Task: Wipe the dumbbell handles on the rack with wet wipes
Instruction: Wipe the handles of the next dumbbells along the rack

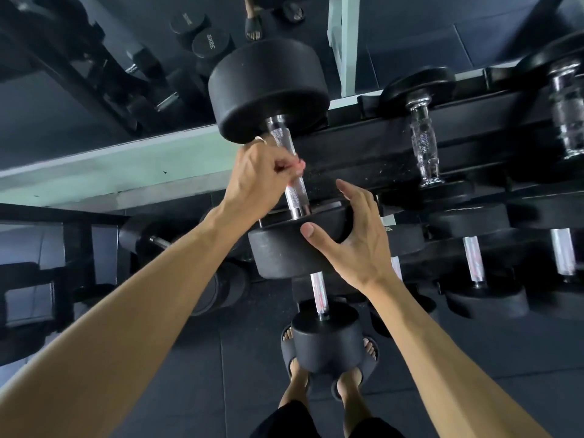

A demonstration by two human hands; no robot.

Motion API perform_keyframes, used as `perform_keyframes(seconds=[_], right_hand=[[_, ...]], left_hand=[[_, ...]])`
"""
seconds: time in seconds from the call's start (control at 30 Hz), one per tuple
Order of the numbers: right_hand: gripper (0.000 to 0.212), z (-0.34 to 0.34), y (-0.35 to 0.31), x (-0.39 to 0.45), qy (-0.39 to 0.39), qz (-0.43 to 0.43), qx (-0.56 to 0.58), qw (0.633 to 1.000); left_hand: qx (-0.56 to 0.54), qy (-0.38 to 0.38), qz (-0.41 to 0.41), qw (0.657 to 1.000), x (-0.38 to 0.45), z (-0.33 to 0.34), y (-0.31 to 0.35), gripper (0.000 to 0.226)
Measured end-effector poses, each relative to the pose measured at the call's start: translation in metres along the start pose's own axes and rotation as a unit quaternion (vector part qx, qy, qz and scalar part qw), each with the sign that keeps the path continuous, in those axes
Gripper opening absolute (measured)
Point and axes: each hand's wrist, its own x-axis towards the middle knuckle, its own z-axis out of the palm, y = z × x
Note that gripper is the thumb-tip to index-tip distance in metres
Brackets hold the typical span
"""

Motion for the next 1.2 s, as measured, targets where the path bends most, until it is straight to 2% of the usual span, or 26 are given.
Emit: perform_keyframes(seconds=[0.07,0.13,0.27,0.3,0.43,0.5,0.57,0.67,0.7,0.8,0.87,0.9,0.97,1.07,1.13,1.2], right_hand=[[0.1,0.0,-0.001,0.0,0.003,0.004,0.004,1.0],[0.101,-0.001,-0.002,-0.001,0.001,0.012,0.007,1.0],[0.103,0.0,-0.002,-0.003,0.001,0.034,0.017,0.999],[0.103,0.0,-0.001,-0.004,0.004,0.039,0.021,0.999],[0.102,-0.002,0.003,-0.009,0.007,0.053,0.047,0.997],[0.101,-0.003,0.004,-0.012,0.003,0.062,0.066,0.996],[0.102,-0.004,0.006,-0.015,0.0,0.08,0.088,0.993],[0.107,-0.003,0.007,-0.017,-0.003,0.103,0.108,0.989],[0.108,-0.003,0.007,-0.017,-0.004,0.106,0.108,0.988],[0.109,-0.004,0.006,-0.017,-0.008,0.103,0.113,0.988],[0.109,-0.004,0.006,-0.017,-0.011,0.103,0.115,0.988],[0.11,-0.005,0.006,-0.017,-0.014,0.107,0.115,0.987],[0.112,-0.006,0.006,-0.018,-0.02,0.107,0.114,0.987],[0.112,-0.009,0.004,-0.018,-0.028,0.104,0.13,0.986],[0.105,-0.01,0.003,-0.018,-0.032,0.107,0.148,0.983],[0.109,-0.008,0.005,-0.018,-0.02,0.097,0.126,0.987]], left_hand=[[0.021,-0.075,0.028,0.997,-0.011,-0.001,0.0,0.011],[0.041,-0.098,0.057,0.993,-0.011,-0.003,0.0,0.013],[0.047,-0.039,0.054,0.997,0.01,-0.003,0.005,0.011],[0.045,-0.045,0.047,0.997,0.011,-0.003,0.006,0.01],[0.07,-0.187,0.072,0.977,-0.004,-0.005,0.004,0.014],[0.089,-0.22,0.087,0.968,-0.003,-0.007,0.002,0.015],[0.09,-0.198,0.108,0.97,0.004,-0.006,0.001,0.012],[0.087,-0.118,0.098,0.984,0.014,-0.003,0.003,0.006],[0.105,-0.117,0.097,0.983,0.016,-0.003,0.003,0.007],[0.187,-0.223,0.12,0.949,0.012,-0.003,0.008,0.01],[0.202,-0.251,0.129,0.938,0.011,-0.004,0.008,0.014],[0.19,-0.235,0.131,0.944,0.012,-0.005,0.007,0.011],[0.151,-0.155,0.117,0.969,0.02,-0.007,0.003,0.01],[0.105,-0.04,0.048,0.992,0.03,-0.005,0.004,0.012],[0.121,-0.058,0.031,0.99,0.025,-0.001,0.006,0.011],[0.156,-0.107,0.047,0.981,0.015,0.001,0.009,0.012]])
